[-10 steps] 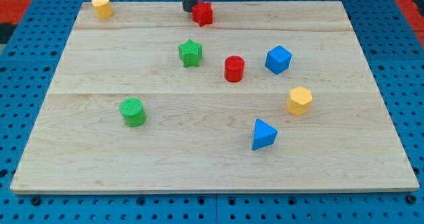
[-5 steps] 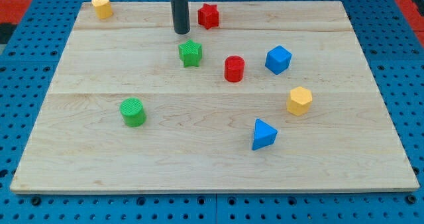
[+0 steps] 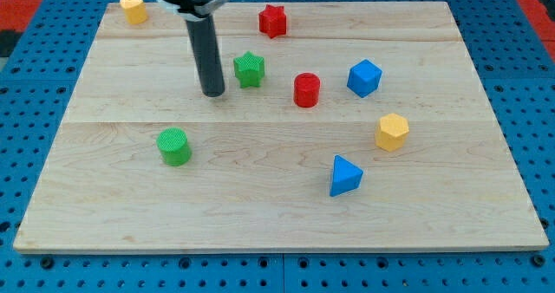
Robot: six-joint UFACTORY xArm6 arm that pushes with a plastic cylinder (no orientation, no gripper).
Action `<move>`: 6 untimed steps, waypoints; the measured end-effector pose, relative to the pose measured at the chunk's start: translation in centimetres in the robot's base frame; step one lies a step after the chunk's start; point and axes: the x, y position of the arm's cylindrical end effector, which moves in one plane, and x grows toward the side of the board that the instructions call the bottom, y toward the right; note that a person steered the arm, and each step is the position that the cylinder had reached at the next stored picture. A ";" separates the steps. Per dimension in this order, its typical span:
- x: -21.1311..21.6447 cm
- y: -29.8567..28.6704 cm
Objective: Move the green star to the red star
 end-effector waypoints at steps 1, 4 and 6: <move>0.0 1.9; -3.6 4.0; -5.8 4.0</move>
